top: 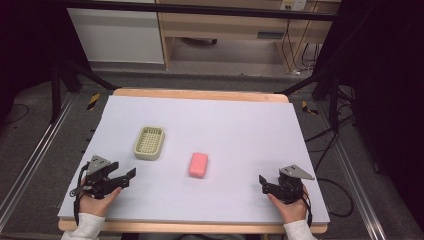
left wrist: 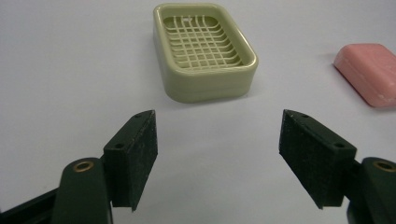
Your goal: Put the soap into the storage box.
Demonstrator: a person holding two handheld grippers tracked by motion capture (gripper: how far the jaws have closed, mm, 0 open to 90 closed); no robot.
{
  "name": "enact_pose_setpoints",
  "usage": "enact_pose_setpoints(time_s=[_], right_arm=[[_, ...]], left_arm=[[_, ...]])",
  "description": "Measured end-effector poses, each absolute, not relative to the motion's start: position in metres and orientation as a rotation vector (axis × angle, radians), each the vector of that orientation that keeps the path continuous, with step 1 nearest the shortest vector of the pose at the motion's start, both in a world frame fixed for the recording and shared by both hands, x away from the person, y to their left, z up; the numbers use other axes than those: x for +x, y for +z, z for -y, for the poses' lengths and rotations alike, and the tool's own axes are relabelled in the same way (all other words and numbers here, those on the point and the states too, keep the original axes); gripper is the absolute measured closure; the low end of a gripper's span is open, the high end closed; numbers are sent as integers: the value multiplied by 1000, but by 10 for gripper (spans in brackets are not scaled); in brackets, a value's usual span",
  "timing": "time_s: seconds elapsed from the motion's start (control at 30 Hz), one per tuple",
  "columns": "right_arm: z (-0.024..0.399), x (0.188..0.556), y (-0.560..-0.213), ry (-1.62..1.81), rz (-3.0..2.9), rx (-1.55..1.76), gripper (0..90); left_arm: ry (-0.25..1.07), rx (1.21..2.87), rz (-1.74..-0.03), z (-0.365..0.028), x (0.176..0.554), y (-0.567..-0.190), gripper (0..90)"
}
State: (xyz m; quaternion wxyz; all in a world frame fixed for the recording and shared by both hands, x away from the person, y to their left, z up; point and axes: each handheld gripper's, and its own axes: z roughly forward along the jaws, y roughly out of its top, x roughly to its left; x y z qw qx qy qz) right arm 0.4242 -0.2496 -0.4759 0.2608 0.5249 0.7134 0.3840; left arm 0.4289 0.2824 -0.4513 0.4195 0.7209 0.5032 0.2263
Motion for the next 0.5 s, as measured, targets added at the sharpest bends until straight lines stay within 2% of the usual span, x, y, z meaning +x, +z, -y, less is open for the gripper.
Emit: enact_pose_setpoints(time_s=[0.5], right_arm=[[249,426,-476,1036,-1944,1429,198]], left_arm=[[554,1811,-1194,-265,432,-436,271]])
